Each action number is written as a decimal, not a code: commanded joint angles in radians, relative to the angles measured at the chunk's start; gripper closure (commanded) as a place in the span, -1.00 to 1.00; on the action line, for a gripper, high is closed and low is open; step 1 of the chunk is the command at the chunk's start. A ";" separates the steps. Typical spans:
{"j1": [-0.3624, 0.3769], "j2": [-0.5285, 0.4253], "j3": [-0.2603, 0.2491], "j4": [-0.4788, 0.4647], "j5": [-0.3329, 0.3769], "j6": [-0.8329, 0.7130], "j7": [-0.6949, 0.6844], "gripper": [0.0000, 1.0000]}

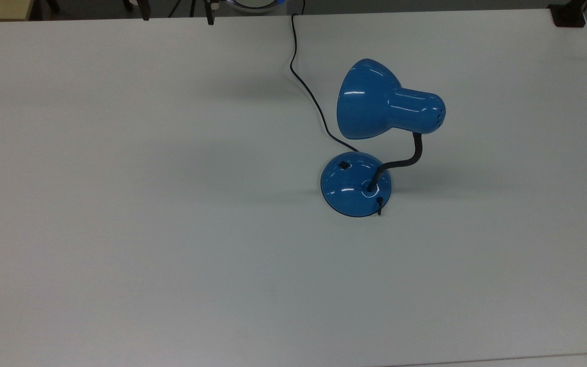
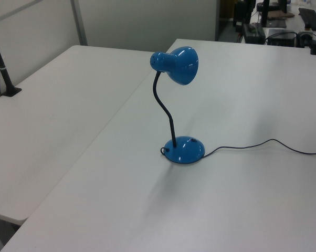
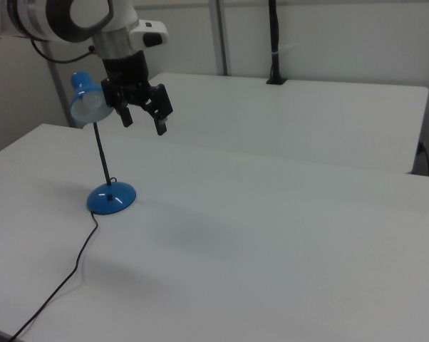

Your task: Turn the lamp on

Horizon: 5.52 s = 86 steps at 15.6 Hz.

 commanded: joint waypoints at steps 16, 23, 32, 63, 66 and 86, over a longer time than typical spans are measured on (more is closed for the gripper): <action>0.024 0.000 -0.007 -0.035 0.007 -0.043 -0.268 -1.00; 0.036 0.020 0.063 -0.139 -0.037 -0.087 -0.418 -0.67; 0.059 0.102 0.140 -0.247 0.062 0.209 0.048 1.00; 0.228 0.403 0.178 -0.245 0.178 0.760 0.378 1.00; 0.229 0.406 0.180 -0.247 0.178 0.766 0.378 1.00; 0.233 0.389 0.180 -0.247 0.161 0.748 0.408 1.00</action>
